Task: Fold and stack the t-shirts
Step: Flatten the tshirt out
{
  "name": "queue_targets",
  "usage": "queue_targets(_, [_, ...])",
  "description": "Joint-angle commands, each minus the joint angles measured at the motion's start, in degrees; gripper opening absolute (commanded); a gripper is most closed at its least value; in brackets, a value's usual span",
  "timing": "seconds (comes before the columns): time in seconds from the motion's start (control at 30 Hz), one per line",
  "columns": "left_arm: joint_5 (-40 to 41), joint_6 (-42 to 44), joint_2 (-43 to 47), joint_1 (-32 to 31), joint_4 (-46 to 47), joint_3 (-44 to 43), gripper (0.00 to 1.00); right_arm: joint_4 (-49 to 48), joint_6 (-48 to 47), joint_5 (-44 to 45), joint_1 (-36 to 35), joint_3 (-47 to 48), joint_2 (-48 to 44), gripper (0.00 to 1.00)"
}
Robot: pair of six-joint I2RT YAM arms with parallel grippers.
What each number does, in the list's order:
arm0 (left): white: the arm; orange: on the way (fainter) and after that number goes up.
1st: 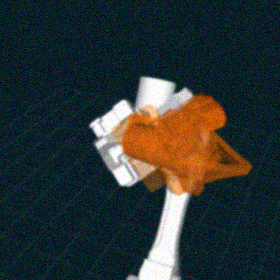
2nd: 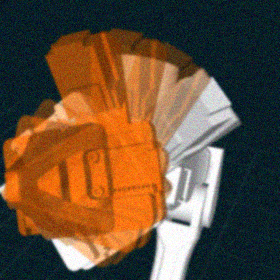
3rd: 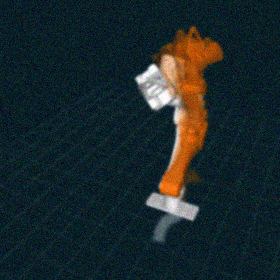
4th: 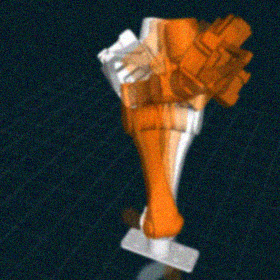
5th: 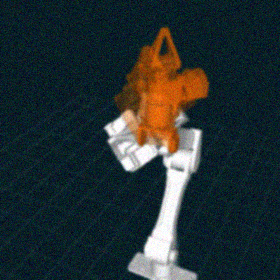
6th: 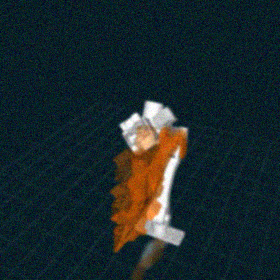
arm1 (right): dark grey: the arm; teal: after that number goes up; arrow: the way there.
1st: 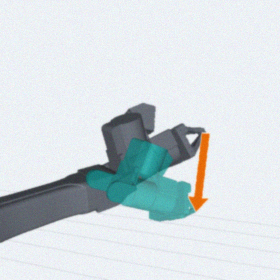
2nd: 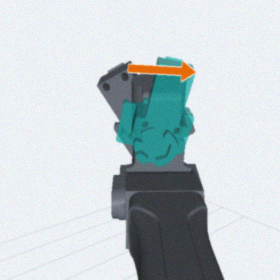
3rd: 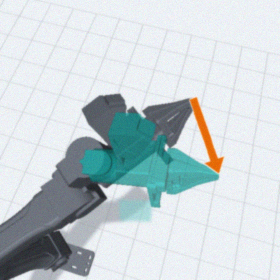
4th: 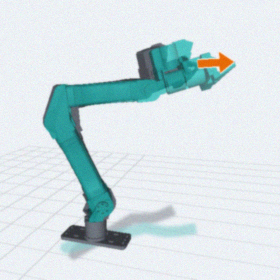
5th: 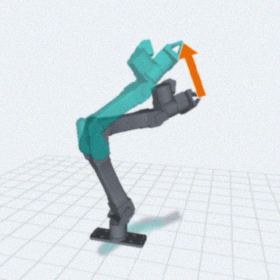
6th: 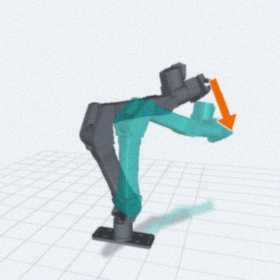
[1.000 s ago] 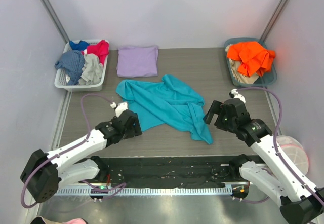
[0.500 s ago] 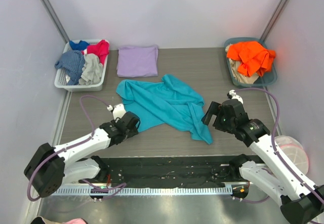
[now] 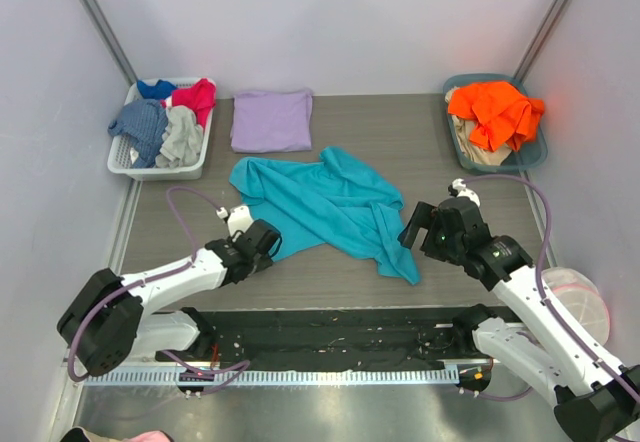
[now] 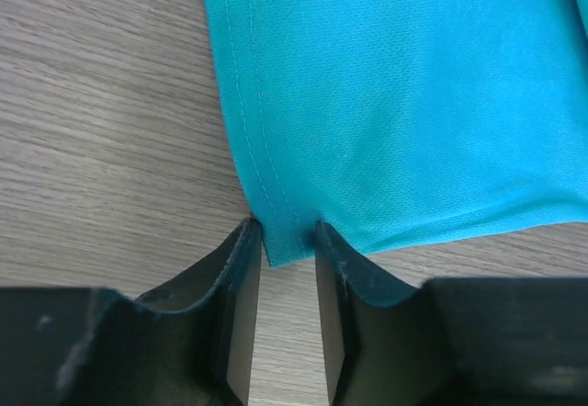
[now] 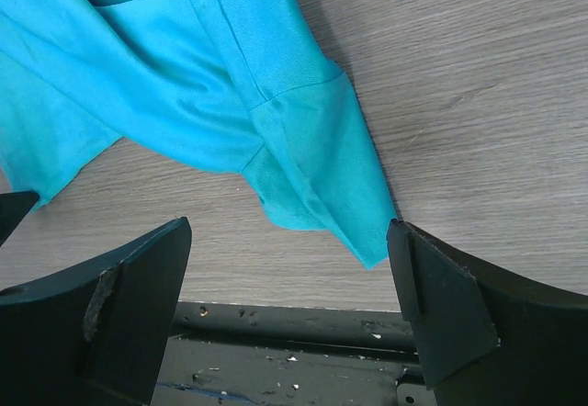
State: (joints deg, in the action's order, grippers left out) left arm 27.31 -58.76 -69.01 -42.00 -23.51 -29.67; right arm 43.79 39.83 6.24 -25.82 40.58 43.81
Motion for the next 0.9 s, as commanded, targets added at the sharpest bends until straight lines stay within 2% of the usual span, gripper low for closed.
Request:
queue_targets(0.0, [0.7, -1.4, -0.2, -0.3, 2.9, -1.1, 0.28, -1.3, 0.3, -0.2, -0.3, -0.3, -0.7, 0.97])
queue_targets(0.03, [0.7, -1.4, -0.3, -0.2, 3.3, -1.0, 0.09, -1.3, 0.4, -0.3, -0.3, -0.4, -0.7, 0.97])
queue_targets(0.07, [0.8, -1.4, -0.7, -0.2, 3.3, -1.0, 0.00, -1.3, 0.2, -0.3, -0.4, -0.6, -0.7, 0.96])
queue_targets(0.27, [5.1, 1.0, 0.9, 0.1, -1.9, -5.3, 0.00, 0.4, -0.5, -0.3, -0.4, -0.9, -0.2, 0.96])
queue_targets(0.43, [4.9, 7.6, 4.8, 6.6, -5.8, -11.9, 0.00, 0.5, -0.4, -0.1, -2.0, -1.7, 2.1, 0.98])
queue_targets(0.57, [0.2, 9.7, 6.3, 12.1, -5.0, -12.4, 0.00, 0.1, 0.7, 2.2, -8.6, -2.3, 5.2, 0.98])
queue_targets(0.67, [-0.8, 10.1, 5.9, 12.3, -4.9, -12.2, 0.00, 0.2, 3.2, 7.3, -16.1, -1.6, 7.8, 0.98])
queue_targets(0.87, [0.5, 11.5, 7.1, 13.8, -6.0, -11.7, 0.00, 4.8, 8.5, 18.9, -25.3, 1.7, 12.3, 0.95])
